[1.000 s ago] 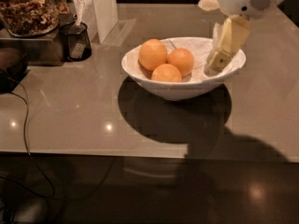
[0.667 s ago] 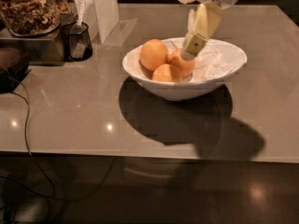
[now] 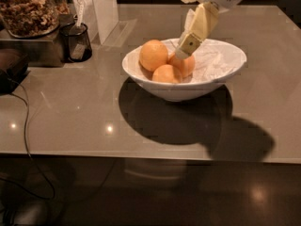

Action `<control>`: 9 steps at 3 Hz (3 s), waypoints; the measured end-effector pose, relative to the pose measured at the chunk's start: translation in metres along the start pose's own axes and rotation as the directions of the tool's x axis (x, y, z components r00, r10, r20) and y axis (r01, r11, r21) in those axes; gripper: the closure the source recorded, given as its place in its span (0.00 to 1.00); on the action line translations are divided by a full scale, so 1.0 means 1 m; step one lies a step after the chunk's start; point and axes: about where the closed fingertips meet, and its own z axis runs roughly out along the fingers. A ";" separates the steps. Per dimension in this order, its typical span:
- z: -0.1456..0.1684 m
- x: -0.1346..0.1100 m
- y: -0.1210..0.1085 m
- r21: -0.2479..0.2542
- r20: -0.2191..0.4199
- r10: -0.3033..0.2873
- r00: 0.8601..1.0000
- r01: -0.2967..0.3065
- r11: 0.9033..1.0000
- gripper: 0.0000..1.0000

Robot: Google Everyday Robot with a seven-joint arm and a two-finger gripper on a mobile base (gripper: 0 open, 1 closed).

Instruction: Pick orange from white bowl

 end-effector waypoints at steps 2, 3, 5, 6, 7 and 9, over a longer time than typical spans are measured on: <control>0.043 0.001 -0.034 0.049 0.192 0.193 0.962 -0.205 0.977 0.00; 0.043 -0.002 -0.038 0.064 0.204 0.192 0.960 -0.209 0.976 0.00; 0.043 -0.002 -0.038 0.064 0.203 0.192 0.960 -0.209 0.976 0.66; 0.066 0.001 -0.038 0.050 0.190 0.234 0.954 -0.247 0.968 0.62; 0.085 0.002 -0.038 0.049 0.167 0.261 0.951 -0.272 0.961 0.39; 0.102 0.003 -0.042 0.065 0.155 0.286 0.946 -0.299 0.952 0.23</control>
Offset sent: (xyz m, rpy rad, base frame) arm 0.0722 0.0279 -0.0361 0.3507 0.0386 -0.2603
